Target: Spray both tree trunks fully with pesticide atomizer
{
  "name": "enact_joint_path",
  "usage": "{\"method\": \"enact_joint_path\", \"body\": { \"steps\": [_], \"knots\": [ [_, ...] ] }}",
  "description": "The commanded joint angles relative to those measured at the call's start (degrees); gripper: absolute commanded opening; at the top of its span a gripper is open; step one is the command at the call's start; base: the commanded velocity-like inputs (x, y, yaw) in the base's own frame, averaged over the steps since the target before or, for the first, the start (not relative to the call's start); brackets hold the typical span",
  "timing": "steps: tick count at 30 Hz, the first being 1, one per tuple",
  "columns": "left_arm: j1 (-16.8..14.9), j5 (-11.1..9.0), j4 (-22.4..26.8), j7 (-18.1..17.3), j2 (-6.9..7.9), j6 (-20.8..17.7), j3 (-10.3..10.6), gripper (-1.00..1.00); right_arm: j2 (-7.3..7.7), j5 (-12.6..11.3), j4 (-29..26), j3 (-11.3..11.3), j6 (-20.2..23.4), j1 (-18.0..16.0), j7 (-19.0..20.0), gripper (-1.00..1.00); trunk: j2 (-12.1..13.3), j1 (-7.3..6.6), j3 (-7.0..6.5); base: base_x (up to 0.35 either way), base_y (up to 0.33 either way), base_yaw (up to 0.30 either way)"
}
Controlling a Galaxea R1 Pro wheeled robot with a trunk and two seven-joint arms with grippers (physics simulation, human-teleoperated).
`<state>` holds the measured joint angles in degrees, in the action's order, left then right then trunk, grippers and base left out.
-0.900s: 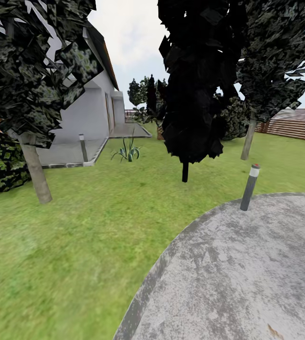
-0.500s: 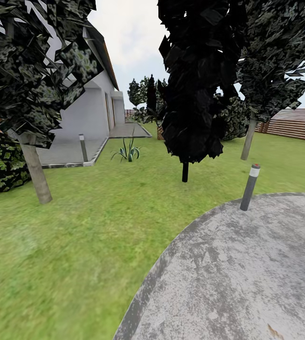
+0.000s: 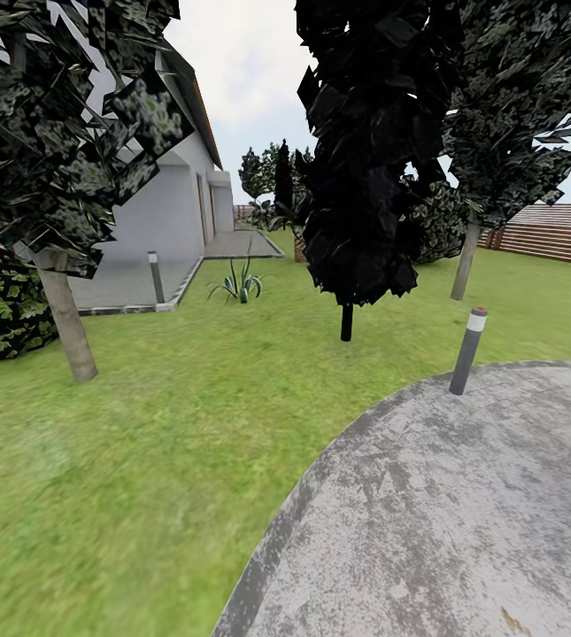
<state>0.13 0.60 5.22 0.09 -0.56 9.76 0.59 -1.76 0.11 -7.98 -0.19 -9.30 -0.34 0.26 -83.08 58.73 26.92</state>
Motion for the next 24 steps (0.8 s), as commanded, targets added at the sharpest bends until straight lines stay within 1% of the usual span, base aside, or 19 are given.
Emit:
{"method": "enact_joint_path", "body": {
  "steps": [1,7,12,15,16,17,18,19,21,22,23,24],
  "knots": [
    [-0.01,0.00,0.80,0.00,0.01,0.00,-0.02,1.00,0.16,0.05,-1.57,0.01,-0.12,0.00,0.02,1.00,0.00,0.00,0.01,0.000,0.000,0.000],
    [-0.68,-0.05,5.41,0.07,0.05,0.05,-0.11,1.00,1.33,0.14,-9.72,0.04,-0.38,-0.05,0.02,1.00,0.00,0.00,0.01,0.000,0.000,0.000],
    [-1.73,-0.41,14.15,0.09,-0.10,0.00,-0.20,1.00,1.87,0.15,-19.86,0.02,-0.44,-0.15,0.00,1.00,0.00,0.00,0.01,0.000,0.000,0.000],
    [-1.88,-0.50,19.05,0.06,-0.21,0.08,-0.23,1.00,1.92,0.15,-23.87,0.02,-1.05,-0.27,0.00,1.00,0.00,0.00,0.01,0.000,0.000,0.000],
    [-1.93,-0.38,22.30,0.05,-0.28,0.18,-0.23,1.00,1.93,0.15,-25.44,-0.03,-3.77,-0.59,0.00,1.00,0.00,0.00,0.01,0.000,0.000,0.000],
    [-2.04,-0.47,24.11,0.07,-0.28,0.22,-0.23,1.00,1.93,0.14,-25.76,-0.05,-6.26,-0.90,0.00,1.00,0.00,0.00,0.01,0.000,0.000,0.000],
    [-2.21,-0.55,25.23,0.07,-0.26,0.30,-0.23,1.00,1.93,0.09,-25.80,-0.06,-7.81,-1.23,0.00,1.00,0.00,0.00,0.01,0.000,0.000,0.000],
    [-2.94,-0.73,26.56,0.12,-0.14,1.60,-0.41,1.00,1.93,-0.04,-25.78,-0.08,-10.37,-2.09,0.00,1.00,0.00,0.00,0.01,0.000,0.000,0.000],
    [-3.50,-0.63,26.75,0.07,0.11,3.59,-0.65,1.00,1.93,-0.01,-25.53,-0.11,-11.42,-2.53,0.05,1.00,0.00,0.00,0.01,0.000,0.000,0.000],
    [-3.55,-0.50,26.47,0.04,0.24,3.85,-0.66,1.00,1.93,0.08,-25.38,-0.10,-11.52,-2.57,0.07,1.00,0.00,0.00,0.01,0.000,0.000,0.000],
    [-3.63,-0.04,22.34,0.15,1.99,4.70,-0.67,1.00,1.93,0.23,-23.65,0.00,-11.72,-2.64,0.10,1.00,0.00,0.00,0.01,0.000,0.000,0.000],
    [-3.64,0.00,22.04,0.16,2.17,4.75,-0.67,1.00,1.93,0.23,-23.53,0.04,-11.74,-2.64,0.10,1.00,0.00,0.00,0.01,0.000,0.000,0.000]
  ]
}}
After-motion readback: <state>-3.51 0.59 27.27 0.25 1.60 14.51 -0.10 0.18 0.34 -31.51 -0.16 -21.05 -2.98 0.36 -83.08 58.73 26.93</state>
